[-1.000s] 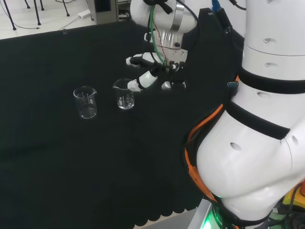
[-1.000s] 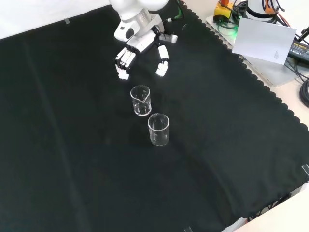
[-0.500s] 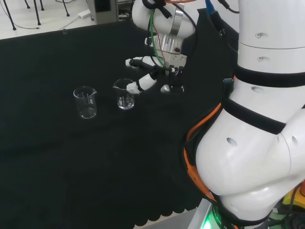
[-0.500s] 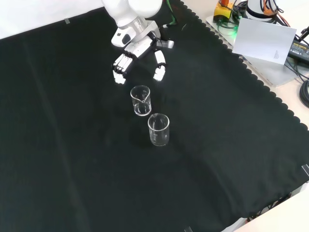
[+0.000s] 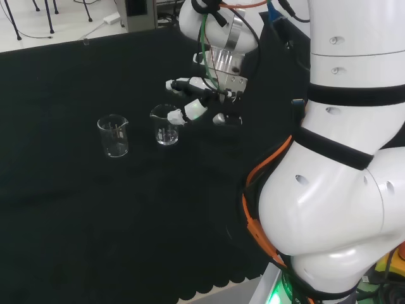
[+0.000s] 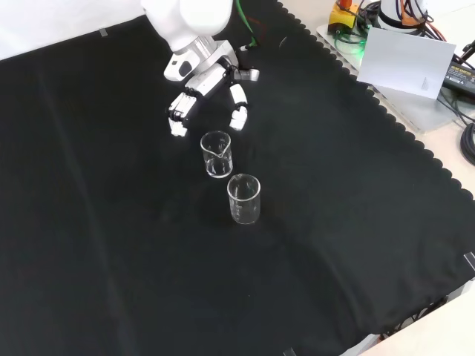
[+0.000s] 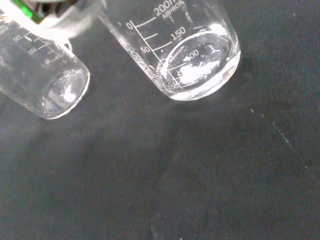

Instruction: Pick up the beaker on the right.

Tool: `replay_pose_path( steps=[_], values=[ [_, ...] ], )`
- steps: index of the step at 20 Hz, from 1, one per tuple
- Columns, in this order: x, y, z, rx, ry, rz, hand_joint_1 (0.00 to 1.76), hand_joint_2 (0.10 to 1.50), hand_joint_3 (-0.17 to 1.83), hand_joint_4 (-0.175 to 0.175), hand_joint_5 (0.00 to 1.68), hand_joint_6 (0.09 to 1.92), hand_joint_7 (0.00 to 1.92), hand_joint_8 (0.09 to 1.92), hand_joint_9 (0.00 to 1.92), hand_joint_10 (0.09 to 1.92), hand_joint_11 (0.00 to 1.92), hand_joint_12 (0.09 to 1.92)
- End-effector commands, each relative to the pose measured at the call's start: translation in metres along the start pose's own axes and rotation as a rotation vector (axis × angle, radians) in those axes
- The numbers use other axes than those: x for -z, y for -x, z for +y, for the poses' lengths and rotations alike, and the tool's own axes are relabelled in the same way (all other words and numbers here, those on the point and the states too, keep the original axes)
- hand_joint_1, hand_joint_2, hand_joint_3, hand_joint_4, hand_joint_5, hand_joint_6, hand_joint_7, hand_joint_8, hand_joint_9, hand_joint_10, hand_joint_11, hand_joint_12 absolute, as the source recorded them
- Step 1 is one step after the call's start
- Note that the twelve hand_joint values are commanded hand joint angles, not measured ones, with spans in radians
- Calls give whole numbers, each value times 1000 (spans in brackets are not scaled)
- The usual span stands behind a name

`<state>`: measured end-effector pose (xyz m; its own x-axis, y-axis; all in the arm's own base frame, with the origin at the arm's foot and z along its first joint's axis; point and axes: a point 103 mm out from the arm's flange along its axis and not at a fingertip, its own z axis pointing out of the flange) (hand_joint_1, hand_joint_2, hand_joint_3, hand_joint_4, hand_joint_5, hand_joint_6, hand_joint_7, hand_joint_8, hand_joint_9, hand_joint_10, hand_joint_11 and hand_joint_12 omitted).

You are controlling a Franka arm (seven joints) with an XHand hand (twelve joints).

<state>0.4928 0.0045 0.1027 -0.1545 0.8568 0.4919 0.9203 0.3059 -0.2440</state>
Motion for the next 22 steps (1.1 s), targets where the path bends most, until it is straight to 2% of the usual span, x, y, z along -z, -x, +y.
replay_pose_path(
  steps=[1, 6, 13, 19, 22],
  values=[
    [-12, 7, 5, 51, -1, 108, 740, 492, 597, -11, 200, 87, 154, 463, 219, 604, 0, 923],
    [-21, 12, 8, 52, 3, 149, 746, 495, 588, -12, 231, 87, 181, 470, 244, 602, 0, 953],
    [-34, 10, 16, 81, 18, 187, 763, 496, 582, -12, 253, 87, 197, 471, 261, 597, 0, 980],
    [-50, -2, 24, 106, 43, 204, 800, 494, 581, -9, 263, 87, 197, 468, 268, 594, 0, 984],
    [-49, 4, 24, 119, 41, 225, 814, 493, 582, -7, 268, 87, 192, 464, 269, 591, 0, 984]
  ],
)
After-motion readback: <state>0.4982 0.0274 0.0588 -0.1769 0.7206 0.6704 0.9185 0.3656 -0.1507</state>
